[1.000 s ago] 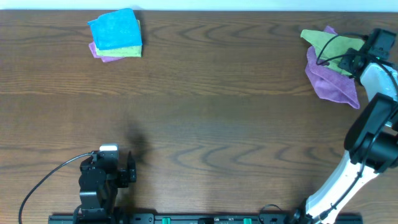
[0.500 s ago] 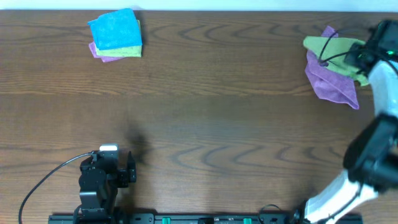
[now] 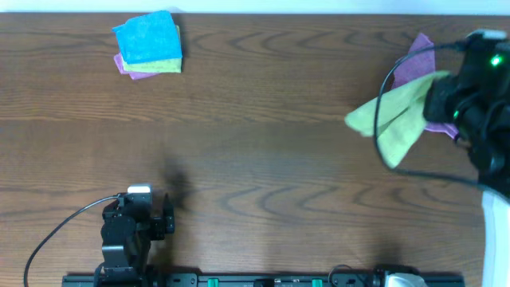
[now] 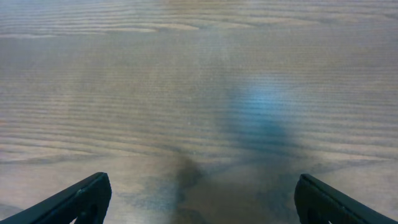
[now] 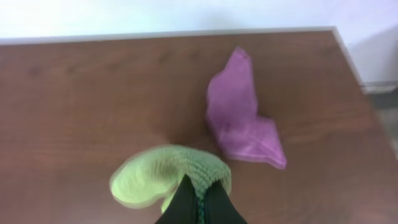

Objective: Fold the cloth
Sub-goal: 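Pinch a corner of the lime-green cloth with the right gripper, then lift and drag the green cloth toward table center with right gripper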

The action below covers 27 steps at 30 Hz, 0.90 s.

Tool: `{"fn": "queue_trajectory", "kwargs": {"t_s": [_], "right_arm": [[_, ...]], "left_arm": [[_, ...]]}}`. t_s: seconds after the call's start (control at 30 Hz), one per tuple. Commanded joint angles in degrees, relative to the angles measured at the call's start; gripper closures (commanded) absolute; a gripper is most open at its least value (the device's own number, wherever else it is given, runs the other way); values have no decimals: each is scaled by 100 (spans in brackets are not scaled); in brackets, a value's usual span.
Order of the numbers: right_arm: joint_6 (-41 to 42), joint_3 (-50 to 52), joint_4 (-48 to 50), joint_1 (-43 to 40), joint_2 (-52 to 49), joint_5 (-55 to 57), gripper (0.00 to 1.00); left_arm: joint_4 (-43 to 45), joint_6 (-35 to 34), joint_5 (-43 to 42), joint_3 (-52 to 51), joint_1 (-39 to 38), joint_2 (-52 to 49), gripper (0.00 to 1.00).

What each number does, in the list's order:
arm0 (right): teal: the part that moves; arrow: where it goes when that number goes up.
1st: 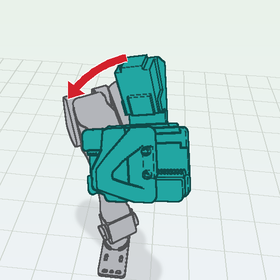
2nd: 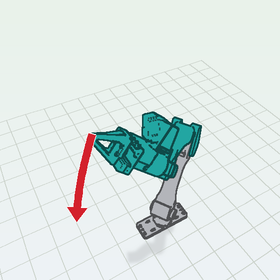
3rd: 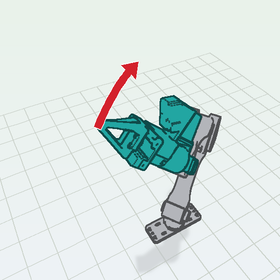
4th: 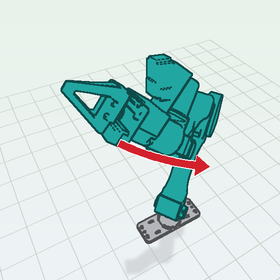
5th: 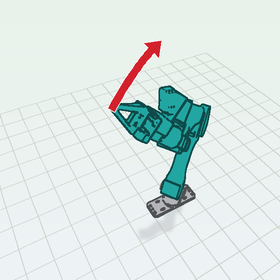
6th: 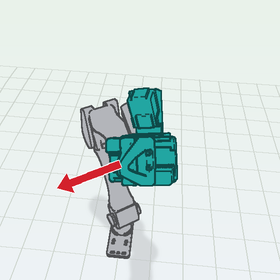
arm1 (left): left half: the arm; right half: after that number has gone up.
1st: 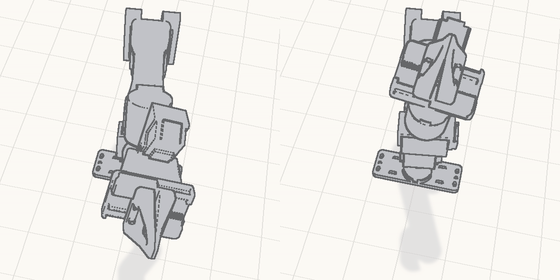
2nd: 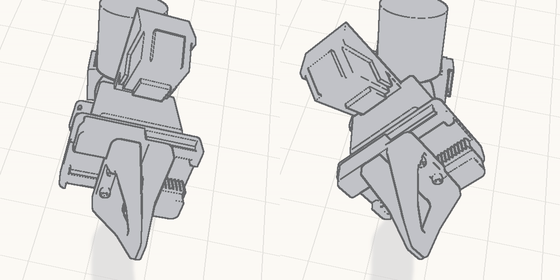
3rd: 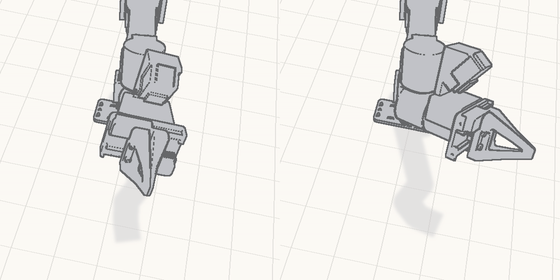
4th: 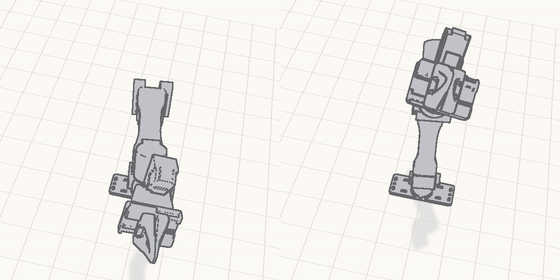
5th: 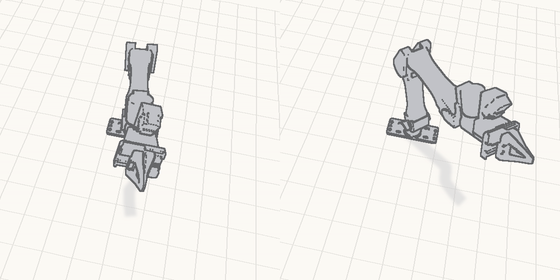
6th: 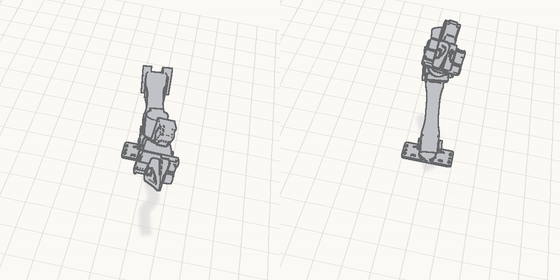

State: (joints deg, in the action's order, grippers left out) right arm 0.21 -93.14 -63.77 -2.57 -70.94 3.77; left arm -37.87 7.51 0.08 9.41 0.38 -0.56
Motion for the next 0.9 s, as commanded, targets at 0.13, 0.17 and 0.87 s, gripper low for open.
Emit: {"fn": "queue_trajectory", "kwargs": {"t_s": [0.13, 0.17, 0.87], "right_arm": [[17, 13, -1071, 1360, 603, -439, 99], [85, 13, -1287, 1622, 673, -719, 99], [1963, 15, -734, 4251, -627, -780, 97]], "left_arm": [[-66, -44, 52, -42, 35, 35, 5], [-66, -44, 50, -42, 35, 35, 5], [-66, -42, 50, -42, 35, 35, 5]]}}
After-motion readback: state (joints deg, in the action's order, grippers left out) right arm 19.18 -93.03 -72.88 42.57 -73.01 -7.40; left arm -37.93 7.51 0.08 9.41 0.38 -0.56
